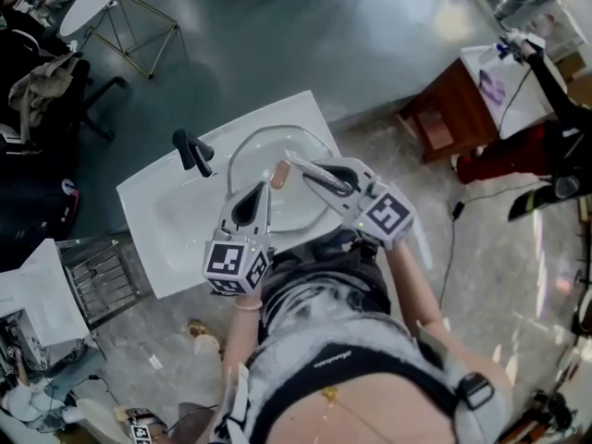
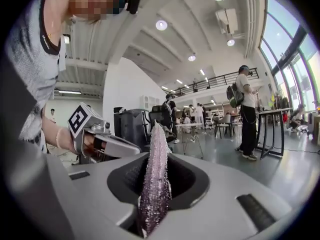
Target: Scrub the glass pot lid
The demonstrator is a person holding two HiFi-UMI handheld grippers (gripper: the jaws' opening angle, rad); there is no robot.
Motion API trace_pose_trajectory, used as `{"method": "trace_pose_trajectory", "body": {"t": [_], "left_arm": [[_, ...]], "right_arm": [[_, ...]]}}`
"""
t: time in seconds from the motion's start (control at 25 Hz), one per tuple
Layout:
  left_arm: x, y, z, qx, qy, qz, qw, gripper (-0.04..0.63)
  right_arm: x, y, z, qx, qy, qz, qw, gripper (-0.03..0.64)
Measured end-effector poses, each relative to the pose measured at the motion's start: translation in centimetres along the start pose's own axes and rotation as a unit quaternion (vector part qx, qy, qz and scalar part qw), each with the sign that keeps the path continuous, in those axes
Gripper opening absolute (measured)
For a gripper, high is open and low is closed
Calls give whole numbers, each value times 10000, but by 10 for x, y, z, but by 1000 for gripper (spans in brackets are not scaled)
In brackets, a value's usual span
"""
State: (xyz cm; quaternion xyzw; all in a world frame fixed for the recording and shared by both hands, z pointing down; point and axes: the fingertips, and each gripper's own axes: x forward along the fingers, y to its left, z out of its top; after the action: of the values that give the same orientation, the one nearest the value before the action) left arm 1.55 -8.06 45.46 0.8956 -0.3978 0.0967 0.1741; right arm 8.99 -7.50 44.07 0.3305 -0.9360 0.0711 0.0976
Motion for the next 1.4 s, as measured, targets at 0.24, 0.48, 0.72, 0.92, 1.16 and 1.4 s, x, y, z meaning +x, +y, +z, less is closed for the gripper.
{"method": "trace_pose_trajectory", "body": {"t": [0.24, 0.48, 0.72, 0.92, 1.16, 1.4], "left_arm": [[-7, -26, 48, 304, -712, 291, 9966, -9], [-13, -42, 87, 524, -1218, 573, 9895, -9], [-26, -57, 109, 682, -1495, 841, 9828, -9], [-33, -63, 115, 755, -1613, 1087, 9780, -9], [-32, -64, 112, 712, -1651, 1233, 9759, -9], [-28, -67, 109, 729, -1565, 1207, 9776, -9]], "right_arm": [[-11, 10, 51, -233, -805, 156, 9964, 86], [-10, 14, 83, -281, -1108, 348, 9928, 84], [-17, 22, 103, -382, -1345, 467, 9891, 81], [-20, 28, 107, -407, -1390, 532, 9880, 80], [-21, 30, 101, -381, -1303, 641, 9887, 78], [-25, 27, 100, -405, -1289, 593, 9891, 78]]}}
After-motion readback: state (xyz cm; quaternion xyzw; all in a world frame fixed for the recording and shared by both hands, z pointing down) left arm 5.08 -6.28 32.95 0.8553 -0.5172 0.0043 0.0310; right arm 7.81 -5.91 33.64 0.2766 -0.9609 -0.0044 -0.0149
